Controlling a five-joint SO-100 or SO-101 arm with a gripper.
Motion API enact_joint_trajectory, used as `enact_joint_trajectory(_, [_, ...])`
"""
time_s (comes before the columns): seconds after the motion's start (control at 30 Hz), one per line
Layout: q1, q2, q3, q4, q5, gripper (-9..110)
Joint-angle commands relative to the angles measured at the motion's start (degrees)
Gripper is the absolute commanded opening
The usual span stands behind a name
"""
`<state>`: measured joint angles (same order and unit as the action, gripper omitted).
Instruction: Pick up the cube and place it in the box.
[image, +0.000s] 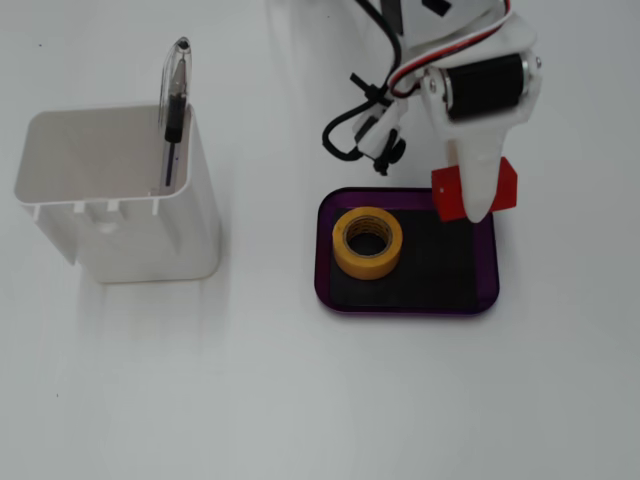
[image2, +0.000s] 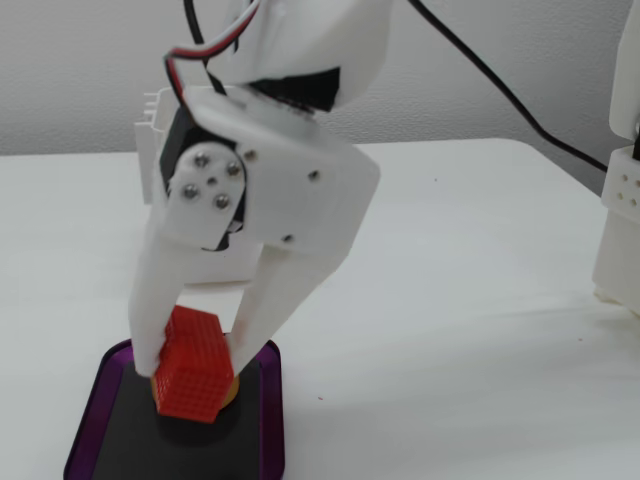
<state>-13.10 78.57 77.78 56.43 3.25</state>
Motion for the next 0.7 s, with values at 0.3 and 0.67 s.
enact_joint_trajectory(0.3, [1.23,-8.96,-7.65,-1.76,2.37,-1])
enact_joint_trajectory(0.67, [3.34,-9.14,-7.56,-1.05,1.93,0])
